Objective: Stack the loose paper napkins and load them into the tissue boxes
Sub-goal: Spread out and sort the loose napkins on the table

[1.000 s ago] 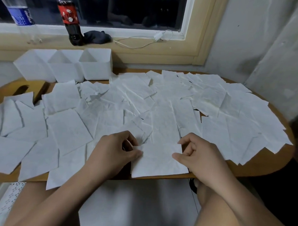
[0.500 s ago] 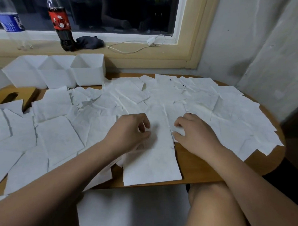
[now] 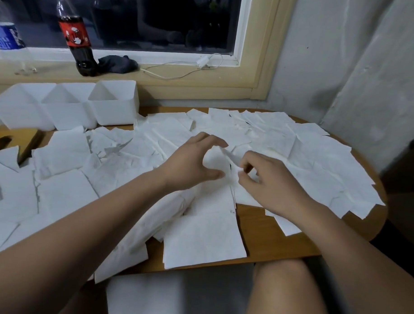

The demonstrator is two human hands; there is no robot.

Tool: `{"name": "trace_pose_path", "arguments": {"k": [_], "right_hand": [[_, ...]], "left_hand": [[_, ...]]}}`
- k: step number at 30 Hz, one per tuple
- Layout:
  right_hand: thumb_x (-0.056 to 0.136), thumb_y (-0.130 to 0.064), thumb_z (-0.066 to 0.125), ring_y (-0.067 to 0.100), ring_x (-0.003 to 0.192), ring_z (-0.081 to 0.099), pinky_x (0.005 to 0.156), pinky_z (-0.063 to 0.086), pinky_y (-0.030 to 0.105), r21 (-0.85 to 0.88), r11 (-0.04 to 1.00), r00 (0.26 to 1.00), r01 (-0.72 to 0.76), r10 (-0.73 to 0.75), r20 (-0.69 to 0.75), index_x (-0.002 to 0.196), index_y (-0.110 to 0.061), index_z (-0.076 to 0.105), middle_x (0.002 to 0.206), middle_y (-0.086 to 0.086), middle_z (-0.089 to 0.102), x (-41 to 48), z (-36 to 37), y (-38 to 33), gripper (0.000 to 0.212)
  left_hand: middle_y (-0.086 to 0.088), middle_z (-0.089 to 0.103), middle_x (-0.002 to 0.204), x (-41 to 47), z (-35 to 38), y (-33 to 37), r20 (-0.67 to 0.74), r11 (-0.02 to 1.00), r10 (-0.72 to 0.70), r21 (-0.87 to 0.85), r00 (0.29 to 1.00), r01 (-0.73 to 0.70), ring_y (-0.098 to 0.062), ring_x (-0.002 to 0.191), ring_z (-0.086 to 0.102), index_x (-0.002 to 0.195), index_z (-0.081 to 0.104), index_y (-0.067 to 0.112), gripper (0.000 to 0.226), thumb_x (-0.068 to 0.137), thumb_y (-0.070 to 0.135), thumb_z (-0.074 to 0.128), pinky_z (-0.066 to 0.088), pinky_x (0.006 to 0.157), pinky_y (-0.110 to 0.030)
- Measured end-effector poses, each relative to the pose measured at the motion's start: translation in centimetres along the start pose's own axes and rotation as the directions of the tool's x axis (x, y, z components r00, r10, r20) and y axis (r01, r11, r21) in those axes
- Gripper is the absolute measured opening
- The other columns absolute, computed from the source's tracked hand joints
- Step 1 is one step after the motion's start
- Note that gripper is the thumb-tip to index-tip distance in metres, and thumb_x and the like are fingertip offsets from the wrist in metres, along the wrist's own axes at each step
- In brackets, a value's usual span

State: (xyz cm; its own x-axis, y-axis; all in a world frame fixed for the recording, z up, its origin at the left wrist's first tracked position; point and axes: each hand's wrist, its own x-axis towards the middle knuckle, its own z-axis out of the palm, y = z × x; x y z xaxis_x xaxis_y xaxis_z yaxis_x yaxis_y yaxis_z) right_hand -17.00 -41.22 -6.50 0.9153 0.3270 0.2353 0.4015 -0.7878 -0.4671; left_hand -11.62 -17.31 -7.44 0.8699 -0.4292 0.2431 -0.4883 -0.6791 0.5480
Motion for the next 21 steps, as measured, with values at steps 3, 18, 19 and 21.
{"name": "trace_pose_path", "arguments": {"k": [3,18,19,21], "right_hand": [[0.104,-0.024,0.065,0.014,0.08,0.06,0.07,0.049,0.029,0.202,0.979,1.0,0.013,-0.011,-0.011,0.093,-0.028,0.059,0.089,-0.015,0.063,-0.7,-2.2,-1.2,0.013],[0.11,-0.02,0.055,0.01,0.079,0.06,0.077,0.047,0.032,0.64,0.732,0.969,-0.235,0.126,0.211,0.097,-0.017,0.062,0.077,-0.008,0.065,-5.8,-2.8,-3.5,0.016],[0.11,-0.022,0.056,0.021,0.082,0.057,0.079,0.045,0.041,0.65,0.715,0.965,-0.256,0.151,0.213,0.097,-0.02,0.063,0.081,-0.002,0.065,-6.0,-2.6,-3.5,0.015],[0.108,-0.024,0.062,0.034,0.078,0.049,0.076,0.042,0.051,0.673,0.677,0.954,-0.298,0.192,0.229,0.096,-0.02,0.065,0.082,0.01,0.062,-6.3,-2.1,-3.5,0.013]], "left_hand": [[0.017,0.06,0.137,-0.3,-1.0,0.8,-0.032,0.995,0.043,-0.083,0.999,-0.046,-0.003,0.129,0.055,0.131,0.065,0.035,0.045,0.091,0.041,0.085,0.044,0.105,-0.02],[0.002,0.079,0.109,-7.4,-4.7,4.4,0.283,0.9,-0.008,-0.415,0.959,0.13,-0.015,0.103,0.074,0.106,0.079,0.021,0.014,0.098,0.033,0.078,0.057,0.089,-0.028],[-0.005,0.079,0.103,-7.8,-4.9,4.4,0.283,0.882,-0.019,-0.447,0.959,0.149,-0.022,0.098,0.075,0.101,0.08,0.019,0.013,0.097,0.032,0.079,0.058,0.088,-0.032],[-0.012,0.079,0.097,-8.9,-5.3,4.5,0.281,0.866,-0.058,-0.463,0.958,0.188,-0.03,0.094,0.076,0.097,0.081,0.019,0.013,0.094,0.032,0.082,0.059,0.087,-0.038]]}}
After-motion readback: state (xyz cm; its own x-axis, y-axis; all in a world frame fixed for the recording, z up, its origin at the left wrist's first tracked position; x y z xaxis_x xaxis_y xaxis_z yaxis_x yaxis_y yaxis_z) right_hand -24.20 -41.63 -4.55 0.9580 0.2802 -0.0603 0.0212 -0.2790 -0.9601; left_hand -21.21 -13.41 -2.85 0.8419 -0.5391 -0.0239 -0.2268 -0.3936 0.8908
